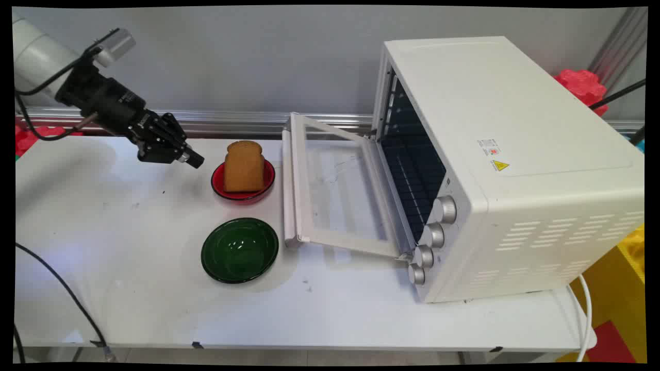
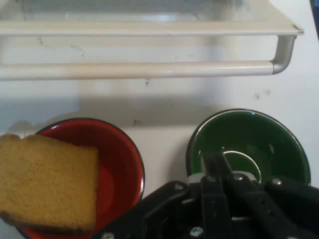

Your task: Close the oven

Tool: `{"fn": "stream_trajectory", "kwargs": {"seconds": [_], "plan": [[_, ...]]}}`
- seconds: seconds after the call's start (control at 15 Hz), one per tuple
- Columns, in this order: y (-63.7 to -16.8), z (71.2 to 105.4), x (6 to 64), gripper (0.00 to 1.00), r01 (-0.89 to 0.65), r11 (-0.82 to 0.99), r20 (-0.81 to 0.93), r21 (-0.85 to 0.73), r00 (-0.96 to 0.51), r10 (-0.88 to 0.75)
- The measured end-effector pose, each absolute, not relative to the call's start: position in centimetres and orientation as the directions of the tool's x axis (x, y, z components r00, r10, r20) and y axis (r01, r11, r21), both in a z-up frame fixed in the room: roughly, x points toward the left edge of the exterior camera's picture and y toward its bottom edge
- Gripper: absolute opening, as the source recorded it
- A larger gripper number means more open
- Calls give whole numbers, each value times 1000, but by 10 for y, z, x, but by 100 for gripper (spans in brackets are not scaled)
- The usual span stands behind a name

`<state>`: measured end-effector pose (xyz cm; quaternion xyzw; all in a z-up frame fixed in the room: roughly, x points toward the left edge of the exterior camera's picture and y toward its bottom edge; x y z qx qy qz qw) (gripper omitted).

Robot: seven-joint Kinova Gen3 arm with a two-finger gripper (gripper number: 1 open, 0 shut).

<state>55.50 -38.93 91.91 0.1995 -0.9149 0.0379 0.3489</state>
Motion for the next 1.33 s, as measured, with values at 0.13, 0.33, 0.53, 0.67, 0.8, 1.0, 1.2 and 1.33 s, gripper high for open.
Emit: {"fn": "stream_trajectory", "kwargs": {"seconds": [0.13, 0.33, 0.53, 0.67, 0.8, 1.0, 1.2, 1.33], "plan": [[-394, 914, 550, 0, -387, 920, 657, 62, -678, -330], [-401, 901, 538, 0, -375, 925, 661, 50, -682, -313], [-410, 879, 520, 0, -359, 933, 662, 34, -691, -290], [-416, 864, 508, 0, -351, 936, 659, 23, -699, -278], [-423, 847, 495, 0, -346, 938, 656, 12, -705, -269], [-433, 824, 477, 0, -349, 937, 651, 0, -711, -265], [-442, 805, 463, 0, -354, 935, 648, -7, -714, -266], [-446, 795, 456, 0, -359, 933, 646, -11, -715, -267]]}}
